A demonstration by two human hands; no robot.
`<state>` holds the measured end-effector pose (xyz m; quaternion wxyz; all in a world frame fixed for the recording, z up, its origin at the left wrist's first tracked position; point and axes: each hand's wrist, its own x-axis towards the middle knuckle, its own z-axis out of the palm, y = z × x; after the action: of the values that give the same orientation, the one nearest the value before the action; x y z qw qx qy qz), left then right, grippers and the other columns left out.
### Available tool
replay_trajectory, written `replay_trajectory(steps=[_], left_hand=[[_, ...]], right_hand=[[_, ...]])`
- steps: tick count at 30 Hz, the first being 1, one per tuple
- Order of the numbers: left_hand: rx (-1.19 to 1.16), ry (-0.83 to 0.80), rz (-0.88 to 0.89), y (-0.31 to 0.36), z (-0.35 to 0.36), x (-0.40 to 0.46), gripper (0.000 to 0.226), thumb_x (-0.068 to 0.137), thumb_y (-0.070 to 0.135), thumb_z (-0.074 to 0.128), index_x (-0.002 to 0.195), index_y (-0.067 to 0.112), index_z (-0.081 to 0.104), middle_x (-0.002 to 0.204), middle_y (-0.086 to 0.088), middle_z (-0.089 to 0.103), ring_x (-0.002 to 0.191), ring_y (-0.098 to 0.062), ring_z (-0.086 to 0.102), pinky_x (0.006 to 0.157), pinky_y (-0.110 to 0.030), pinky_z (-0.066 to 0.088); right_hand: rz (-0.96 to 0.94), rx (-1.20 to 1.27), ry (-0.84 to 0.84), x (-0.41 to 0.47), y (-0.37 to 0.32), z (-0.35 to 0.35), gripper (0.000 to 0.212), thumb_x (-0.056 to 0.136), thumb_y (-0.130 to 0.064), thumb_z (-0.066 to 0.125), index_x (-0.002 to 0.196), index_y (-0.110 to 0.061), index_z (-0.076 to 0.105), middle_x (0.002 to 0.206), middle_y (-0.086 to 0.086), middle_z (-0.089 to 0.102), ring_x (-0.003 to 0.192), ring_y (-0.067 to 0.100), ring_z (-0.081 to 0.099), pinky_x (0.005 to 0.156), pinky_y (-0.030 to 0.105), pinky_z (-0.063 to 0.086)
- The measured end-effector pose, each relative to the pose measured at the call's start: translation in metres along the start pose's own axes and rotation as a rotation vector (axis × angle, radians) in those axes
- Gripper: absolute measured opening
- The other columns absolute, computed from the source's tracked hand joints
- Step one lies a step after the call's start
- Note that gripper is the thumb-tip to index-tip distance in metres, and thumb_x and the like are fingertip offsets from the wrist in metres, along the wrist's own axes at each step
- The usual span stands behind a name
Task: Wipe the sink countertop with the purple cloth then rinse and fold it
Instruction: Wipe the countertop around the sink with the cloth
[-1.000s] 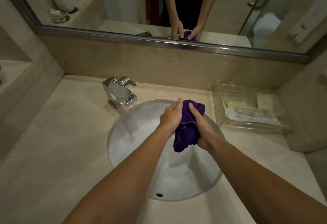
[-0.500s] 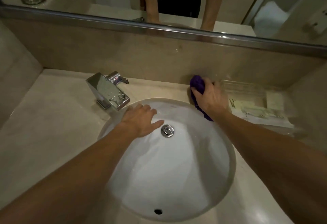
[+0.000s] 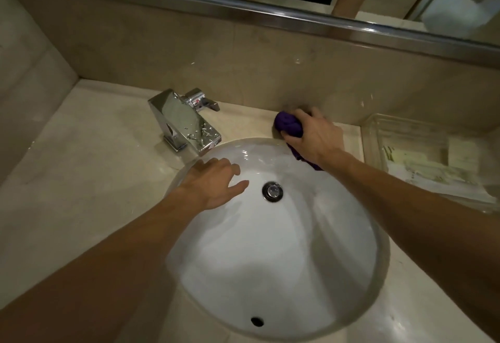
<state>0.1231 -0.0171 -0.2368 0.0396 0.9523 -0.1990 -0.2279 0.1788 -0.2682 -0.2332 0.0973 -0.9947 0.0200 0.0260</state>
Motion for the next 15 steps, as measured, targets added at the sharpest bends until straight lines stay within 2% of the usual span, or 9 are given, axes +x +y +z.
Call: replay_trajectory(steps=[3,7,9,12,15], left_hand=[[0.018,0.002,0.005,-0.002,0.001,-0.004,0.057,0.099,0.066,0.034,0.141,0.03,0.049,0.144,0.005,0.051,0.131,-0.019,0.048,0.109,-0.038,0.034],[0.016,0.029,-0.006,-0.01,0.004,-0.003,0.058,0.096,0.068,0.035,0.14,0.032,0.049,0.143,0.005,0.052,0.13,-0.02,0.049,0.108,-0.042,0.036],[0.036,0.026,-0.007,-0.011,0.007,-0.006,0.056,0.097,0.066,0.034,0.14,0.032,0.048,0.143,0.005,0.053,0.129,-0.019,0.05,0.106,-0.041,0.037],[0.066,0.038,-0.007,-0.01,0.011,-0.012,0.054,0.098,0.064,0.035,0.14,0.033,0.049,0.142,0.006,0.053,0.128,-0.018,0.051,0.104,-0.04,0.036],[0.041,0.044,-0.004,-0.011,0.011,-0.014,0.052,0.099,0.06,0.036,0.139,0.031,0.05,0.142,0.004,0.054,0.127,-0.019,0.051,0.104,-0.039,0.036]], right_hand=[[-0.056,0.061,-0.005,0.003,-0.003,-0.004,0.047,0.09,-0.057,0.06,0.133,-0.038,0.054,0.131,0.003,0.05,0.109,0.034,0.059,0.082,0.041,0.048],[0.017,0.039,0.102,0.013,0.002,-0.017,0.049,0.092,-0.053,0.06,0.137,-0.034,0.052,0.127,0.01,0.052,0.108,0.038,0.058,0.083,0.043,0.049],[0.042,-0.027,0.114,0.013,-0.009,-0.009,0.048,0.092,-0.051,0.061,0.136,-0.032,0.053,0.127,0.012,0.053,0.108,0.04,0.058,0.081,0.04,0.045],[0.109,0.04,0.115,0.012,-0.029,0.007,0.048,0.091,-0.05,0.061,0.134,-0.031,0.056,0.129,0.012,0.055,0.108,0.04,0.059,0.085,0.042,0.046],[0.018,0.069,0.067,0.014,-0.035,0.006,0.048,0.089,-0.052,0.061,0.134,-0.037,0.057,0.129,0.008,0.058,0.108,0.037,0.061,0.083,0.04,0.047]])
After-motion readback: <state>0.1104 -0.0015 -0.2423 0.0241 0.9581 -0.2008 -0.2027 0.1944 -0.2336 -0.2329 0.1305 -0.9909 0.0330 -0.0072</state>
